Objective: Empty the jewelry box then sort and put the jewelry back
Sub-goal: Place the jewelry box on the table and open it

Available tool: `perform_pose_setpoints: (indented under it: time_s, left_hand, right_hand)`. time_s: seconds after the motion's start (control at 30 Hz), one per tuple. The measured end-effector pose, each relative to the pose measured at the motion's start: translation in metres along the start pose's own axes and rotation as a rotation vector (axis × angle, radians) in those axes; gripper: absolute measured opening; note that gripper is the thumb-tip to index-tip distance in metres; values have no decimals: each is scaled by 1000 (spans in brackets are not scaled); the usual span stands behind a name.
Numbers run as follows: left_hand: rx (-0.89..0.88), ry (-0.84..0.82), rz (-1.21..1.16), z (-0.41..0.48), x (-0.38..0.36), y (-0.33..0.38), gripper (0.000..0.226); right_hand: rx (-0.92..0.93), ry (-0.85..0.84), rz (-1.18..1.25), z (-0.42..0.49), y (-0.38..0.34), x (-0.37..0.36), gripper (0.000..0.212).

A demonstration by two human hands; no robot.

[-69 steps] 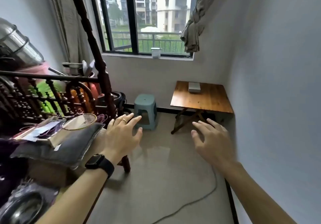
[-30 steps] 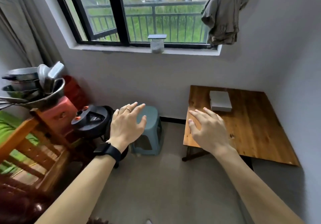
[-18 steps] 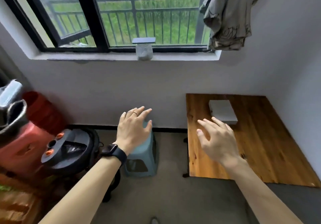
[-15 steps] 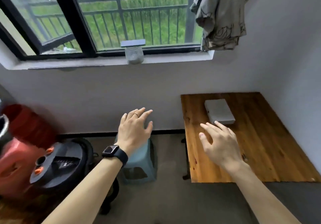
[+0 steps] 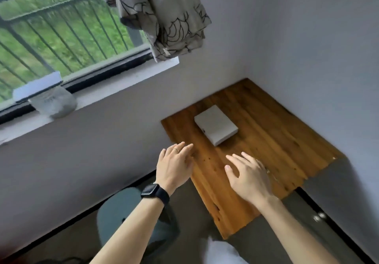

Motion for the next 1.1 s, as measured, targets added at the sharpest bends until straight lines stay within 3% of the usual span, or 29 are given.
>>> perform_pose_setpoints:
  time_s: [0.13, 0.5, 1.1]
  left_hand:
    - [-48, -105, -11, 46, -31, 19, 46]
    - [-134, -436, 39, 128, -121, 24, 46]
    - [-304, -510, -22, 310, -204, -53, 55]
  right_hand:
    - [-89, -60, 38, 28, 17, -16, 55]
    - [-336, -157, 123, 77, 57, -70, 48]
    - [-728, 2, 313, 194, 50, -163, 59]
Point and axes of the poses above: each hand's wrist, its own z-axis towards the middle knuckle, its own x-axis out of the back of the hand, y = z × x, the point moved 8 cm from there along z, towards the middle knuckle, and after that the axes turned 2 degrees about -x, right-handed, at the moved point
